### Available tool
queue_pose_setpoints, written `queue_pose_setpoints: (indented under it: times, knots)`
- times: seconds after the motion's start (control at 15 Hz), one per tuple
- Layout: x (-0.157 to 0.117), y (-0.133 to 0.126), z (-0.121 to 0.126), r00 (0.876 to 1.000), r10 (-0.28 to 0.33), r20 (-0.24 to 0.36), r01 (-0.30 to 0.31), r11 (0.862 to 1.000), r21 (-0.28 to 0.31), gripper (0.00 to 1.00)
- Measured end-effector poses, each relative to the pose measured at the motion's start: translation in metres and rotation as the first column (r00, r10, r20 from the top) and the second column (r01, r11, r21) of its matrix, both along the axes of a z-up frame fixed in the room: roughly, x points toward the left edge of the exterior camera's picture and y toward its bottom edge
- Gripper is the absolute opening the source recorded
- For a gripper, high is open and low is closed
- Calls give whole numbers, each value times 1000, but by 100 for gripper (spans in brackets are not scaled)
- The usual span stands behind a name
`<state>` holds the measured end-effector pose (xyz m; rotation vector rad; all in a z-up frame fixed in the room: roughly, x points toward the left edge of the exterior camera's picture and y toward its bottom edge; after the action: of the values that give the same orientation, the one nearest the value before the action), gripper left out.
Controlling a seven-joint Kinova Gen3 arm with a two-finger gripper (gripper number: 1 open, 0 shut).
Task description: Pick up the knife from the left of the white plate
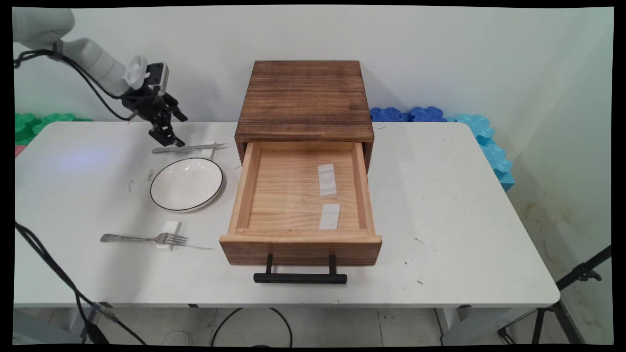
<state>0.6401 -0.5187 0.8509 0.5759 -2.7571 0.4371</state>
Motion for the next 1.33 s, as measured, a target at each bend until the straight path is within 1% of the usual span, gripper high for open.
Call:
queue_pose_setpoints:
  times: [0.4,0.8,1.33]
  knots:
    - [8,-11,-13,1000,-18,4,18,999,40,100]
    - [10,-14,-17,999,-36,-4,36,997,67,100]
    - [10,-17,-22,999,-51,-15,52,995,86,100]
